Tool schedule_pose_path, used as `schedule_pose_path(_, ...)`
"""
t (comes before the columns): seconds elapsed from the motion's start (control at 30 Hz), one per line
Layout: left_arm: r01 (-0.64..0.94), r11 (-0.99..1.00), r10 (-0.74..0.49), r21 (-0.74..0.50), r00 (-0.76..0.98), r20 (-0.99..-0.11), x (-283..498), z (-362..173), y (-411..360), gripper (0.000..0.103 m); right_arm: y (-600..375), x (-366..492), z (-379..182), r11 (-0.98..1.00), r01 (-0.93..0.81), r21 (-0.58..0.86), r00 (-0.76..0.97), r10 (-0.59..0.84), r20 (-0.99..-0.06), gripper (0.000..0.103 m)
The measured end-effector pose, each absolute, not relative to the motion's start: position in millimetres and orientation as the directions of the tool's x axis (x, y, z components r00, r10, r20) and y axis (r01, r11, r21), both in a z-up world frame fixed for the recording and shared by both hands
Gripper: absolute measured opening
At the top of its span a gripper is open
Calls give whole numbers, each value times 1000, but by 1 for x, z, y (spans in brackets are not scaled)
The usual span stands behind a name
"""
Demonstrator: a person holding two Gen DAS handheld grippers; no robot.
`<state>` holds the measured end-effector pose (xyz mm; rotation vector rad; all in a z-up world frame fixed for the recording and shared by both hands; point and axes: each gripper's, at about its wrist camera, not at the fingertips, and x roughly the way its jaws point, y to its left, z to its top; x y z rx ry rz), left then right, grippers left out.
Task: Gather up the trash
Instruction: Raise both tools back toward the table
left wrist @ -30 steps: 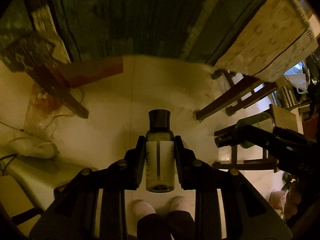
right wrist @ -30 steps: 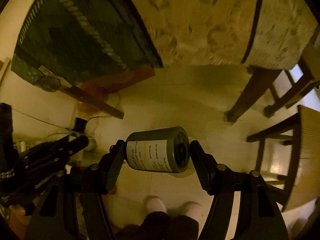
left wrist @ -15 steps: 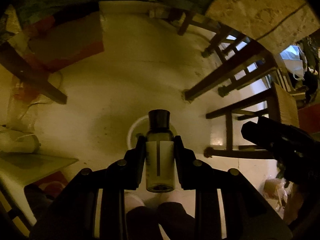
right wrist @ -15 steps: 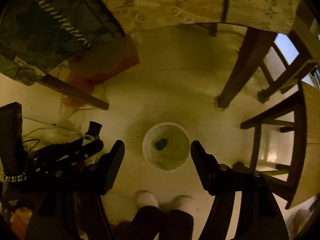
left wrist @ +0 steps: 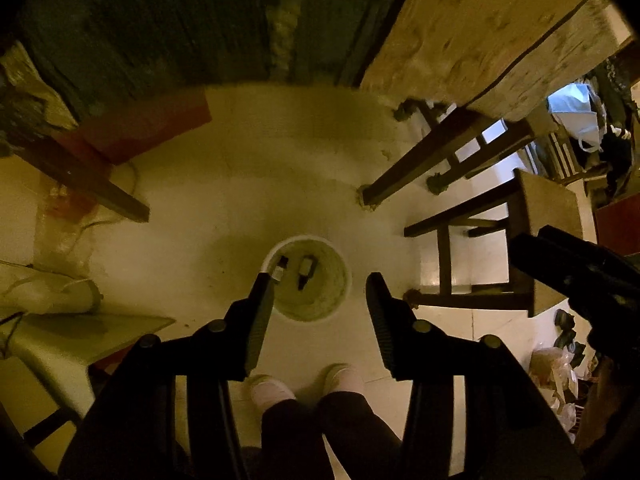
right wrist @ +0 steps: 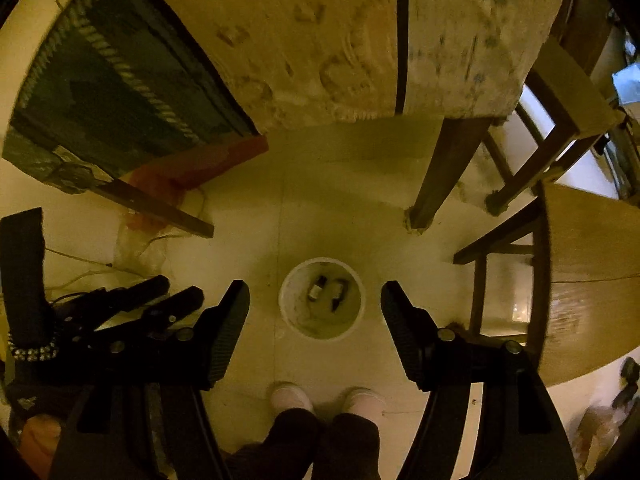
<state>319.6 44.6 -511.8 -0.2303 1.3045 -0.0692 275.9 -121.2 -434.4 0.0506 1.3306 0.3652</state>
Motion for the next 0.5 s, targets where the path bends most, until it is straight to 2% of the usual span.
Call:
schedule_pose_path(0.27, -67, 978, -162, -200, 370, -915, 309, -397, 58, 47, -121, 271, -346, 942, -230, 246, 249, 301, -921, 65)
schedule_pose_path(0.5, -50, 978, -148, -205, 525, -838, 293, -278, 72, 47, -111, 260, -248, 933, -252, 256, 350, 334, -875, 65)
